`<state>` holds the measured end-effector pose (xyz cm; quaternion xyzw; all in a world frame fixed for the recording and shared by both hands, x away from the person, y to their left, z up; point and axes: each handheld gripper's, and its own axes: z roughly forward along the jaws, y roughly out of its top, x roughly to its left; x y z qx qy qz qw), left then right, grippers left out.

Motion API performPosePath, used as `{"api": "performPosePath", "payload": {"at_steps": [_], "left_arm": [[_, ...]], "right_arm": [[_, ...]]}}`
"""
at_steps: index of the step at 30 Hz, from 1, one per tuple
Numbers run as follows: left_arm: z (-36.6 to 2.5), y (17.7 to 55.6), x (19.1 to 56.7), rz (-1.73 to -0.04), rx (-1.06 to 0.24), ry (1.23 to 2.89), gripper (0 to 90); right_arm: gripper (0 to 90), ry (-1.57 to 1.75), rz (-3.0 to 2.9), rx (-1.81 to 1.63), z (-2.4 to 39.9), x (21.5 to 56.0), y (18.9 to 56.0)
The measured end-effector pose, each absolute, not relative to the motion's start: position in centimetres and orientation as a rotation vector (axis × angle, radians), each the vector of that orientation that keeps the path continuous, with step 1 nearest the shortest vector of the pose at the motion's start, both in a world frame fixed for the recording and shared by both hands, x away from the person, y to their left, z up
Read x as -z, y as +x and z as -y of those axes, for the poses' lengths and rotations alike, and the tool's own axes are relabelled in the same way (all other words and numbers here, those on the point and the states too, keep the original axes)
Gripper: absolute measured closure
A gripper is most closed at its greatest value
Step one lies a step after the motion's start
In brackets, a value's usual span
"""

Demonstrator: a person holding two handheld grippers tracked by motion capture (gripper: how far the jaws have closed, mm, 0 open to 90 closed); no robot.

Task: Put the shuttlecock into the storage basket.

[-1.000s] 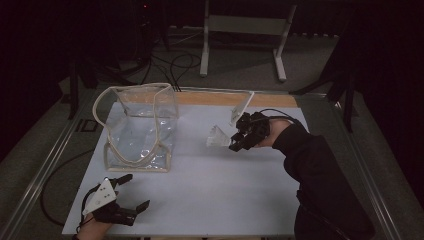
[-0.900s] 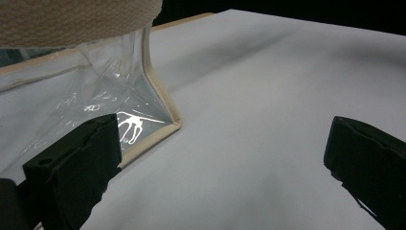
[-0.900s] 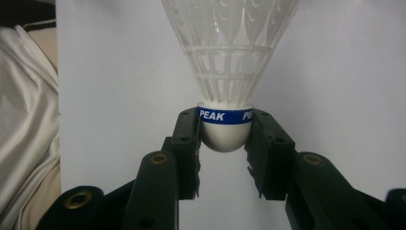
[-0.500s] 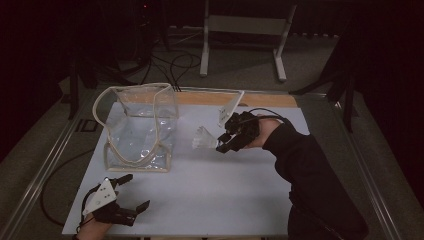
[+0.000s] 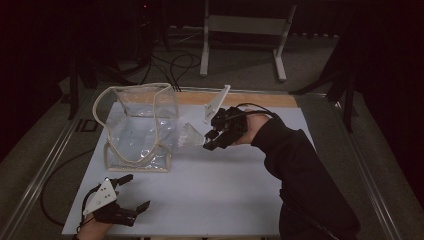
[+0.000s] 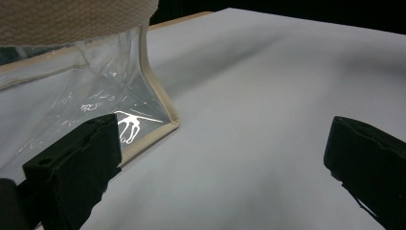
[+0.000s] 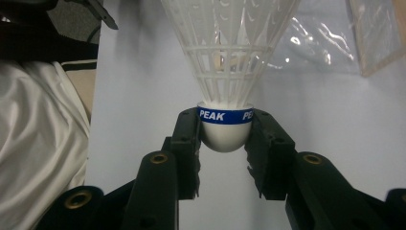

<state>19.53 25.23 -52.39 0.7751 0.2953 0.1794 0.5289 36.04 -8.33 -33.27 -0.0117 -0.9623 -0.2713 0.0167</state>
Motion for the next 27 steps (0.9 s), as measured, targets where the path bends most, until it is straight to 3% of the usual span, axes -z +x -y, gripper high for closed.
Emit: {"api": "performPosePath", "payload": {"at_steps": [27], "left_arm": [[-25.3,19.5,52.4,-0.697,-0.428,1.853,0.4]], "right_arm": [[66.2,0.036,2.993,0.875,2.7,31.3,35.9]]}}
